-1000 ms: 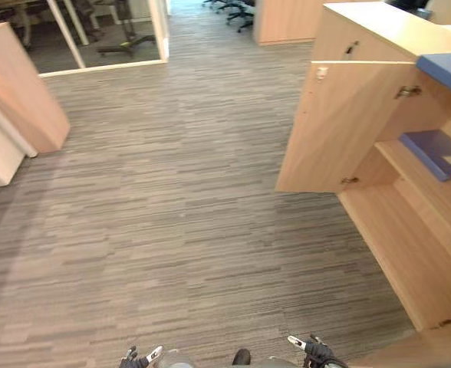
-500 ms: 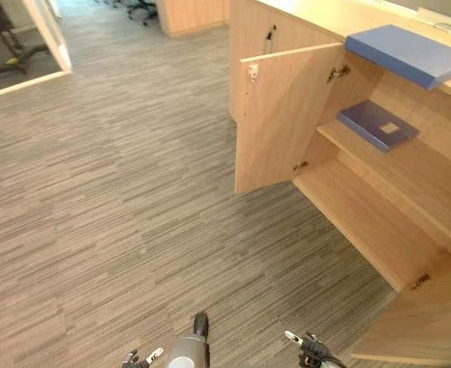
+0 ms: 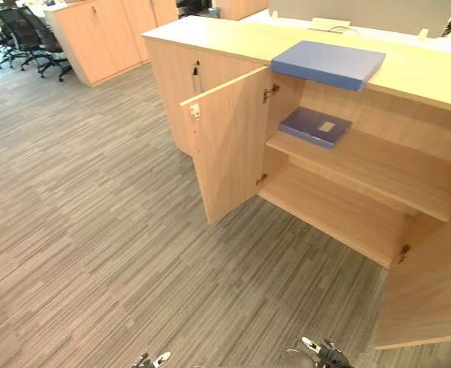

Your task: Walk over to the cabinet, pick up the folder, carry it to the office cabinet, place the folder inside the office cabinet, then close the office cabinet door

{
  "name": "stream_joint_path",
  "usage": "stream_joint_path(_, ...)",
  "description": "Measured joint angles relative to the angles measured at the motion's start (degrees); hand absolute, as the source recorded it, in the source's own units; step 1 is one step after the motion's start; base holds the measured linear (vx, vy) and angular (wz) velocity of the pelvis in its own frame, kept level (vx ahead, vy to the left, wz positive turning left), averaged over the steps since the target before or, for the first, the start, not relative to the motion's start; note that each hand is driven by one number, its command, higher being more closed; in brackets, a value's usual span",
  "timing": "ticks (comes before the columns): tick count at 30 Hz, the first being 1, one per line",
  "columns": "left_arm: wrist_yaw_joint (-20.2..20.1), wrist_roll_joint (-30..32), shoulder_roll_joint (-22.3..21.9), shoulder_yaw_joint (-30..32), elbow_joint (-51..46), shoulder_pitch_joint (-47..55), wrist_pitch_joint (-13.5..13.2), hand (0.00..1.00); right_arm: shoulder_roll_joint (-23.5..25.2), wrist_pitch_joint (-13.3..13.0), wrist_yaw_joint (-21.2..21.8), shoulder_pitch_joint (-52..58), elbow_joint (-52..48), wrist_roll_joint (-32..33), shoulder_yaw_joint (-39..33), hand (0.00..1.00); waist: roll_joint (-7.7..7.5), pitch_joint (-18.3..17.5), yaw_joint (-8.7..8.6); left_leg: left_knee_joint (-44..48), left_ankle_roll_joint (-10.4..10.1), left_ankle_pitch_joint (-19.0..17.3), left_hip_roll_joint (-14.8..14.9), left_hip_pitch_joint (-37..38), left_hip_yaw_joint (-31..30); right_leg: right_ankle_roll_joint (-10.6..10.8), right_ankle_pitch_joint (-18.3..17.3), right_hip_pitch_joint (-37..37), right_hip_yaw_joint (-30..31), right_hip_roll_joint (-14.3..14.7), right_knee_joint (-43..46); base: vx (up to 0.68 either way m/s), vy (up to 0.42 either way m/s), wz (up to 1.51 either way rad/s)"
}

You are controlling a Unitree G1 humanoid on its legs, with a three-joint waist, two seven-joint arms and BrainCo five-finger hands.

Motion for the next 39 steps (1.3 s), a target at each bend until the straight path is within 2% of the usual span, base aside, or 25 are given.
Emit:
stream_joint_path(2, -0.08, 0.16, 0.25, 0.00, 0.17, -0.11, 0.04, 0.00, 0.21, 0.29, 0.04, -0.37, 0.16, -0.20, 0.30, 0.00, -0.53, 0.36, 0.02, -0.45, -1.55, -1.81, 1.02, 1.56, 0.70, -0.60, 1.39, -0.13, -3.50, 1.88, -9.50, 0.03, -0.148, -0.31)
stream_joint_path(3, -0.14, 0.37, 0.78, -0.14, 0.72, -0.12, 0.18, 0.00, 0.23, 0.31, 0.11, -0.35, 0.35, -0.19, 0.65, 0.00, -1.45, 0.61, -0.55, -1.12, -2.18, -2.18, 0.60, 2.85, 0.30, -3.78, 6.56, -0.02, -4.50, 2.12, -14.01, 0.07, -0.167, -0.12)
stream_joint_path(4, -0.13, 0.47, 0.45, -0.34, 1.26, -0.23, 0.41, 0.00, -0.23, 0.32, 0.14, -0.33, 0.62, -0.21, 0.62, 0.00, -1.15, 0.43, -1.11, -1.59, -2.55, -2.37, 0.84, 3.33, -0.34, -4.40, 6.49, 0.54, -5.02, 2.67, -14.37, 0.15, -0.172, -0.02)
stream_joint_path(5, -0.16, 0.53, -0.06, -1.05, 1.67, -0.40, 0.49, 0.00, -0.94, 0.43, 0.22, -0.13, 1.12, -0.36, 0.64, 0.00, 0.03, -0.14, -1.30, -2.76, -3.03, -2.64, 1.47, 3.08, -2.56, -4.01, 6.09, 0.48, -5.46, 4.63, -16.72, 0.21, -0.172, -0.08)
stream_joint_path(6, -0.23, 0.69, -0.04, -1.22, 1.77, -0.63, 0.81, 0.00, -1.07, 0.46, 0.35, -0.34, 1.50, -0.43, 0.64, 0.00, 0.34, -0.12, -1.28, -3.29, -4.14, -2.09, 2.73, 2.52, -3.25, -4.17, 6.23, 0.71, -5.89, 6.60, -18.78, 0.22, -0.180, -0.14)
stream_joint_path(10, -1.01, 1.48, 0.32, -0.94, 1.89, -0.89, 1.49, 0.00, -1.07, 1.58, 0.49, 0.86, 1.89, -2.71, 0.65, 0.00, 0.08, -0.23, -1.38, -2.65, -7.14, -1.52, 6.52, 3.12, -5.02, -5.82, 5.86, 4.33, -7.83, 11.49, -23.70, 0.23, -0.223, 0.09)
stream_joint_path(12, -1.10, 1.53, 1.14, -0.63, 2.55, -1.26, 1.70, 0.00, -0.38, 1.61, 0.50, 1.37, 1.95, -2.71, 0.70, 0.00, -1.45, -0.50, -1.40, 4.80, -8.29, -2.93, 7.74, 1.00, -4.65, -5.45, 5.31, 7.03, -8.09, 12.25, -27.02, 0.27, -0.229, 0.12)
stream_joint_path(14, -0.99, 1.60, 1.56, 0.82, 2.71, -1.76, 1.88, 0.00, 0.21, 1.58, 0.50, 1.38, 2.43, -2.64, 1.14, 0.00, -2.84, -0.51, -1.20, 27.22, -8.71, -5.94, 12.18, -7.12, -2.74, -6.13, 6.25, 12.50, -7.96, 13.65, -31.98, 0.32, -0.207, 0.03)
stream_joint_path(15, -0.93, 1.61, 1.53, 1.85, 2.61, -1.79, 1.91, 0.00, 0.15, 1.60, 0.50, 1.41, 2.46, -2.65, 1.42, 0.00, -2.73, -0.53, -1.11, 33.51, -8.14, -6.23, 14.12, -9.24, -1.78, -6.41, 6.40, 14.04, -7.85, 14.35, -33.09, 0.33, -0.109, -0.12)
stream_joint_path(16, -0.63, 1.39, 0.96, 3.57, 2.19, -1.52, 2.06, 0.00, -0.02, 1.53, 0.49, 1.33, 2.51, -2.59, 2.72, 0.00, -2.70, -0.53, -0.90, 43.62, -6.92, -6.93, 17.69, -12.34, 0.27, -6.69, 6.41, 16.92, -7.26, 15.64, -34.90, 0.41, -0.095, -0.38)
stream_joint_path(17, 0.05, 0.18, 0.49, 3.76, 1.13, -1.15, 2.04, 0.00, -0.22, 1.55, 0.46, 0.96, 2.95, -2.61, 3.48, 0.00, -2.84, -0.47, 0.15, 48.82, -5.87, -7.94, 19.24, -14.65, 1.16, -6.87, 6.44, 19.22, -5.68, 16.20, -36.25, 0.42, -0.071, -0.39)
stream_joint_path(18, 0.08, 0.05, 0.51, 3.77, 1.03, -1.14, 2.05, 0.00, -0.22, 1.55, 0.45, 0.92, 3.00, -2.61, 3.48, 0.00, -2.83, -0.48, 0.30, 49.04, -5.70, -8.08, 19.27, -14.99, 1.09, -6.87, 6.44, 19.44, -5.50, 16.20, -36.35, 0.35, 0.013, -0.84)
stream_joint_path(19, 0.62, -0.78, 0.18, 3.67, -1.23, -0.68, 1.97, 0.00, -0.21, 1.55, 0.43, -0.22, 3.96, -2.72, 3.53, 0.00, -2.90, -0.36, 2.09, 48.17, -5.65, -9.79, 18.51, -19.04, 1.12, -6.86, 6.44, 20.91, -2.38, 15.12, -36.74, 0.31, 0.073, -0.81)
stream_joint_path(21, 1.00, -0.72, 0.21, 3.60, -2.52, -0.53, 1.80, 0.00, -0.07, 1.64, 0.40, -1.08, 4.25, -2.81, 4.44, 0.00, -3.30, -0.01, 2.56, 43.85, -6.15, -10.12, 17.20, -21.81, 0.31, -6.82, 6.45, 21.73, -0.79, 13.36, -36.64, 0.28, 0.109, -0.74)
stream_joint_path(23, 1.51, -0.70, 0.23, 3.54, -4.07, -0.02, 1.64, 0.00, 0.38, 1.57, 0.39, -1.55, 3.93, -4.30, 5.69, 0.00, -3.99, 0.46, 2.89, 31.81, -7.01, -9.31, 13.45, -24.35, -4.57, -6.27, 6.32, 22.92, 0.66, 9.75, -36.42, 0.29, 0.203, -0.57)
stream_joint_path(25, 1.97, -0.70, -0.06, 3.58, -5.37, 0.55, 1.39, 0.00, 0.31, 1.55, 0.37, -1.30, 3.93, -4.78, 5.90, 0.00, -3.97, 0.61, 3.05, 17.94, -8.13, -3.95, 9.75, -24.87, -11.98, -3.33, 5.42, 23.75, 1.52, 6.85, -36.74, 0.28, 0.289, -0.48)
stream_joint_path(26, 2.25, -0.74, -0.31, 3.66, -5.51, 0.84, 1.19, 0.00, 0.06, 1.43, 0.28, -0.91, 3.78, -4.66, 7.14, 0.00, -3.70, 0.44, 3.17, 12.16, -10.98, 3.17, 9.14, -24.53, -15.38, -0.49, 4.50, 24.66, 2.02, 5.92, -37.30, 0.31, 0.368, -0.41)
stream_joint_path(27, 2.56, -0.73, -0.20, 3.71, -5.49, 0.65, 1.16, 0.00, 0.13, 1.46, 0.13, -0.99, 3.85, -4.77, 8.36, 0.00, -3.75, 0.22, 3.58, 10.58, -10.96, 10.11, 8.16, -23.38, -16.29, 0.64, 4.70, 25.31, 3.04, 5.29, -37.82, 0.31, 0.379, -0.34)
stream_joint_path(28, 2.81, -0.74, 0.74, 3.78, -5.53, -0.03, 1.05, 0.00, 1.31, 1.45, 0.00, -1.26, 3.80, -4.79, 9.80, 0.00, -5.53, 0.45, 3.52, 9.88, -10.54, 9.52, 6.93, -22.87, -15.63, 0.08, 5.81, 25.13, 2.92, 4.11, -37.98, 0.25, 0.292, -0.21)
stream_joint_path(29, 2.99, -0.73, 1.02, 3.79, -5.51, -0.47, 0.92, 0.00, 2.08, 1.44, 0.07, -1.60, 3.83, -4.81, 9.94, 0.00, -6.31, 0.51, 3.50, 9.69, -10.17, 9.24, 6.50, -22.87, -15.34, -0.02, 6.72, 24.70, 2.90, 3.60, -37.75, 0.22, 0.233, -0.10)
stream_joint_path(30, 3.19, -0.73, 1.52, 3.94, -4.91, -0.81, 0.89, 0.00, 3.19, 1.48, 0.04, -2.26, 4.02, -4.84, 9.99, 0.00, -6.87, 0.49, 3.53, 10.28, -9.02, 8.43, 6.09, -22.72, -14.86, 1.26, 9.24, 24.07, 3.02, 2.87, -37.06, 0.25, 0.250, -0.17)
stream_joint_path(31, 3.25, -0.75, 1.41, 4.22, -4.82, -0.79, 0.88, 0.00, 3.35, 1.45, 0.07, -2.36, 3.98, -5.20, 10.05, 0.00, -6.96, 0.26, 3.53, 10.89, -7.72, 7.86, 5.73, -22.17, -13.95, 2.40, 11.64, 23.95, 3.49, 1.99, -36.78, 0.29, 0.279, -0.26)
stream_joint_path(33, 3.24, -0.65, 1.38, 4.25, -4.31, -0.79, 0.87, 0.00, 3.31, 1.46, 0.07, -3.00, 3.98, -6.01, 10.05, 0.00, -6.80, -0.13, 3.80, 10.87, -6.04, 6.41, 5.06, -20.67, -11.54, 2.81, 14.56, 23.81, 4.94, 0.57, -37.11, 0.26, 0.231, -0.50)
stream_joint_path(36, 3.24, 1.00, 1.61, 3.51, -3.44, -0.99, 0.85, 0.00, 3.34, 1.52, 0.14, -3.84, 3.99, -7.04, 10.13, 0.00, -6.57, -1.66, 3.94, 10.86, -3.61, 4.13, 3.25, -19.52, -7.26, 4.20, 17.64, 21.05, 8.27, -3.27, -36.94, 0.23, 0.225, -0.86)
stream_joint_path(39, 3.23, 1.45, 1.72, 3.23, -2.81, -0.96, 0.86, 0.00, 3.19, 1.85, 0.51, -3.66, 3.95, -7.57, 10.10, 0.00, -5.95, -2.46, 4.29, 8.10, -3.17, 3.86, 1.96, -16.45, -5.03, 3.71, 19.03, 18.16, 9.66, -5.57, -33.81, 0.11, 0.158, -0.83)
